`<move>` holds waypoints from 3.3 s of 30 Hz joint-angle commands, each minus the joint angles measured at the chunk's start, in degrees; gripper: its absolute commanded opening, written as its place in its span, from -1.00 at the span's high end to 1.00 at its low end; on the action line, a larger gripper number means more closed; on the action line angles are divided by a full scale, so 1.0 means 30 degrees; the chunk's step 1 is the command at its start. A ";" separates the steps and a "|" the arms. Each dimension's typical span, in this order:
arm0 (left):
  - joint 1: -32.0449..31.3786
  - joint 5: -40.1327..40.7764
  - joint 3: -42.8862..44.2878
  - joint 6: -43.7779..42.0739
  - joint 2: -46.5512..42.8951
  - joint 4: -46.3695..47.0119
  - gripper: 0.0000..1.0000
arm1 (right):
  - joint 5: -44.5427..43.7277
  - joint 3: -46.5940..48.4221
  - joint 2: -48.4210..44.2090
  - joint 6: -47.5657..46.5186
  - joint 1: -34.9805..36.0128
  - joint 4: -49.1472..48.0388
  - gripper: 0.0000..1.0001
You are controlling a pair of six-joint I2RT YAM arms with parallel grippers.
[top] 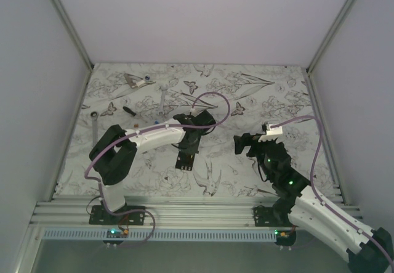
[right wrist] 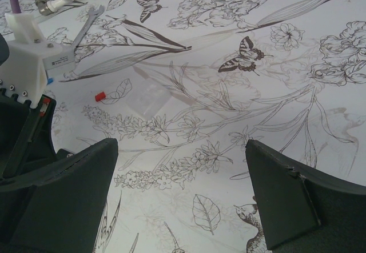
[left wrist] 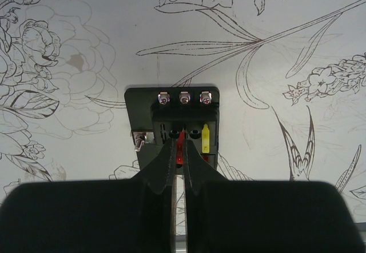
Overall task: Snap on the fuse box
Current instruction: Install the fuse at the fuse box base.
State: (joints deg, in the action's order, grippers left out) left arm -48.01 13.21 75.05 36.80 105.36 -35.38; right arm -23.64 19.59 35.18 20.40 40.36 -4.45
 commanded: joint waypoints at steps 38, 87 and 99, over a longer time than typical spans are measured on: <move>0.0340 -0.0311 -0.0629 0.0572 -0.0665 -0.0358 1.00 | -0.0075 0.0177 -0.0374 0.0356 -0.0122 -0.0196 -0.99; 0.0358 -0.0554 -0.1882 0.1623 0.1674 0.0809 1.00 | -0.0060 0.0155 -0.0322 0.0377 -0.0108 -0.0237 -0.99; 0.0417 -0.1442 -0.1551 0.2281 0.4882 0.0704 1.00 | 0.0016 0.0177 -0.0091 0.0425 -0.0119 -0.0340 -0.99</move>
State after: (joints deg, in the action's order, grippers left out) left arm -47.22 12.05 75.50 40.99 108.99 -35.53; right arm -23.59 19.59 35.03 20.40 40.34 -4.43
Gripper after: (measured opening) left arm 0.035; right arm 0.997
